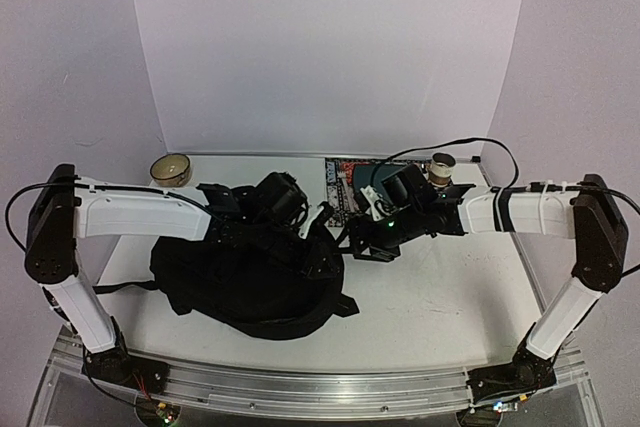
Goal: Pack the student bag
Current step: Pick up the largest pocket of the bag from the student bag.
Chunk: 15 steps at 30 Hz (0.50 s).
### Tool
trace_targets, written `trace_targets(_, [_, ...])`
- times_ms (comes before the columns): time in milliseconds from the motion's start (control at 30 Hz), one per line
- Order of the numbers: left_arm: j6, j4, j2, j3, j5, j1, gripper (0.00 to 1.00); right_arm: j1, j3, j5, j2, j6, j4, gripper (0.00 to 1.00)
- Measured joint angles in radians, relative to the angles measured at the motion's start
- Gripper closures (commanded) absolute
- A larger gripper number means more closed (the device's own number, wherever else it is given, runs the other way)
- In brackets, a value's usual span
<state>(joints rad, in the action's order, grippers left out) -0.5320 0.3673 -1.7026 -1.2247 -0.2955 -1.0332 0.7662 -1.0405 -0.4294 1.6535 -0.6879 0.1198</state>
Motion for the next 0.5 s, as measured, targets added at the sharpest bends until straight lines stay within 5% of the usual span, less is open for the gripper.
trace_targets(500, [0.037, 0.003, -0.064, -0.006, 0.003, 0.000, 0.71, 0.000, 0.037, -0.013, 0.000, -0.022, 0.021, 0.33])
